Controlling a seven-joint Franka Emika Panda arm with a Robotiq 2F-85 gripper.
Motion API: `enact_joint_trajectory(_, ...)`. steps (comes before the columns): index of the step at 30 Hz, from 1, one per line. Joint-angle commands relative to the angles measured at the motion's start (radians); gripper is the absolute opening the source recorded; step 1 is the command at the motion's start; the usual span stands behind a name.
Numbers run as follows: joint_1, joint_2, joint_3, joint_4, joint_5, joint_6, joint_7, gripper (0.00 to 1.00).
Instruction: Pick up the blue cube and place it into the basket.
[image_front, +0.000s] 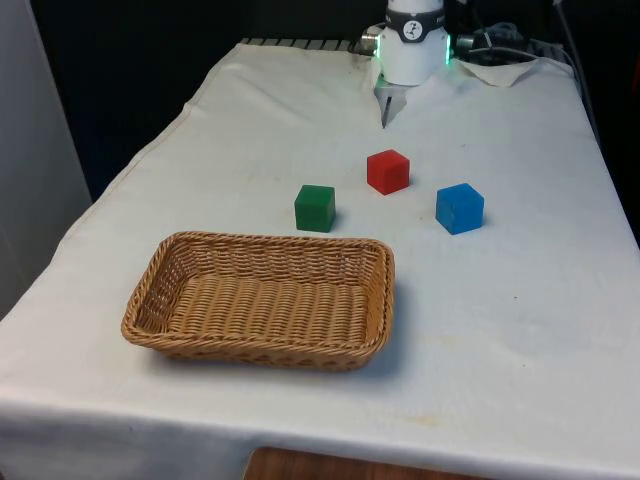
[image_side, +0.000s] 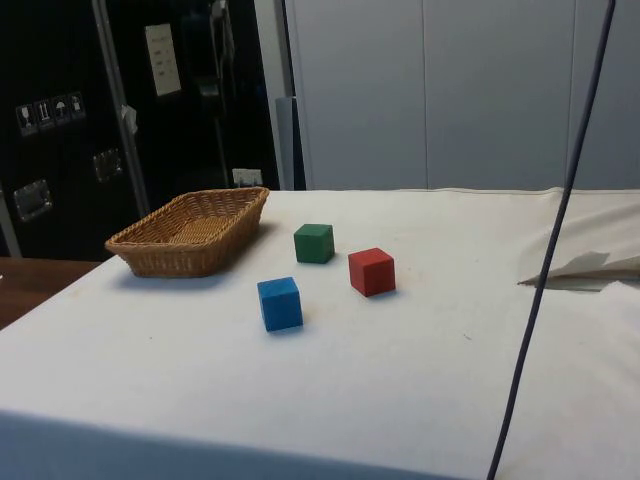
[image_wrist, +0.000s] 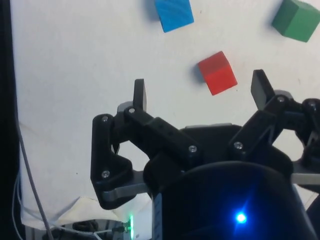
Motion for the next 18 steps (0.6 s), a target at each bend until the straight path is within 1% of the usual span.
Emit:
enact_joint_trajectory(1,0.0,0.004,0.001,-0.01,0.007,0.024,-0.02,1.0)
enact_joint_trajectory(2,0.0,0.005,0.001,-0.013,0.007,0.03,-0.027,1.0)
enact_joint_trajectory(3,0.0,0.003,0.0,-0.007,0.0,0.012,-0.015,1.0)
enact_joint_trajectory(4,-0.001,0.006,0.001,-0.016,0.007,0.036,-0.034,1.0)
enact_joint_trajectory(10,0.0,0.021,0.001,-0.04,0.006,0.081,-0.076,1.0)
enact_joint_trajectory(12,0.001,0.031,0.003,-0.056,0.006,0.108,-0.092,1.0)
enact_joint_trajectory(13,0.0,0.027,0.001,-0.049,0.0,0.09,-0.085,1.0)
enact_joint_trajectory(14,0.001,0.034,0.003,-0.062,0.006,0.116,-0.097,1.0)
enact_joint_trajectory(18,0.0,0.044,0.006,-0.093,0.01,0.159,-0.122,1.0)
